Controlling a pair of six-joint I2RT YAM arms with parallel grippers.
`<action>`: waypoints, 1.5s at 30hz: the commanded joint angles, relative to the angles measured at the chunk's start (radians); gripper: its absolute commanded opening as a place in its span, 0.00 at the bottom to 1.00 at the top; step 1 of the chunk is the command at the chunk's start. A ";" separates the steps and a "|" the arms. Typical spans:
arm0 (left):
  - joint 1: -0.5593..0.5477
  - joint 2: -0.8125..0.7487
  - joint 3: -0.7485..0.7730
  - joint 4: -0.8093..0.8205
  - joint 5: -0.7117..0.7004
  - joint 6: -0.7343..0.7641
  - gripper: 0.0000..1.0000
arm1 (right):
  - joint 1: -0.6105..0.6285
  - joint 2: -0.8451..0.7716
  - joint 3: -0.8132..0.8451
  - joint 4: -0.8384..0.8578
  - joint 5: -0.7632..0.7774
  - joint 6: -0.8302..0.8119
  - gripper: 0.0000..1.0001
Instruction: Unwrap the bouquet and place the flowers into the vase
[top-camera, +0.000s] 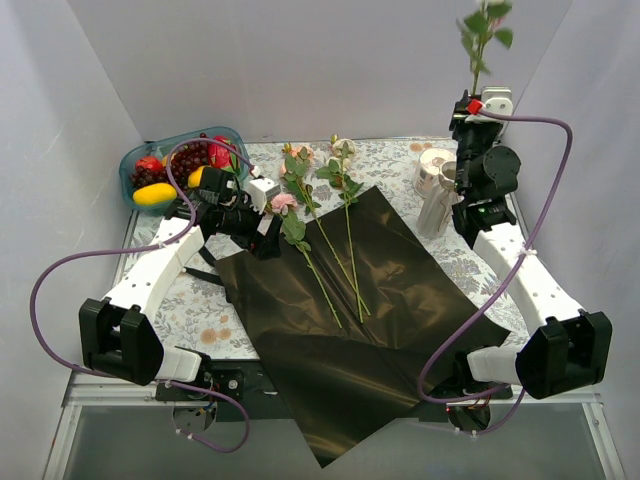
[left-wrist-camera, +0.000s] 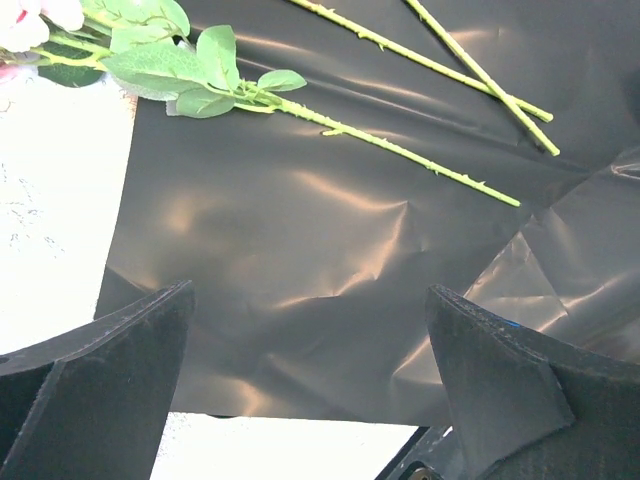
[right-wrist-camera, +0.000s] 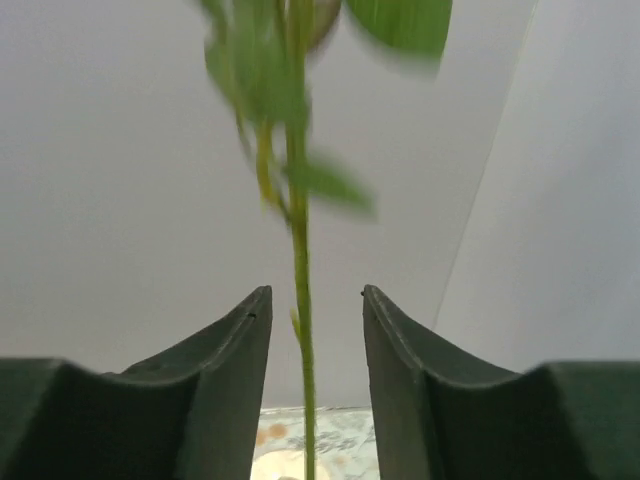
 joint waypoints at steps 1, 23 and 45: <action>0.004 -0.016 0.055 -0.014 0.010 -0.003 0.98 | -0.006 -0.021 0.060 -0.088 0.059 0.042 0.62; 0.006 -0.019 0.084 -0.013 -0.001 -0.045 0.98 | 0.270 -0.297 0.083 -0.840 -0.073 0.231 0.89; 0.007 -0.014 0.075 -0.016 -0.085 -0.071 0.98 | 0.561 0.268 0.119 -0.904 -0.088 0.295 0.98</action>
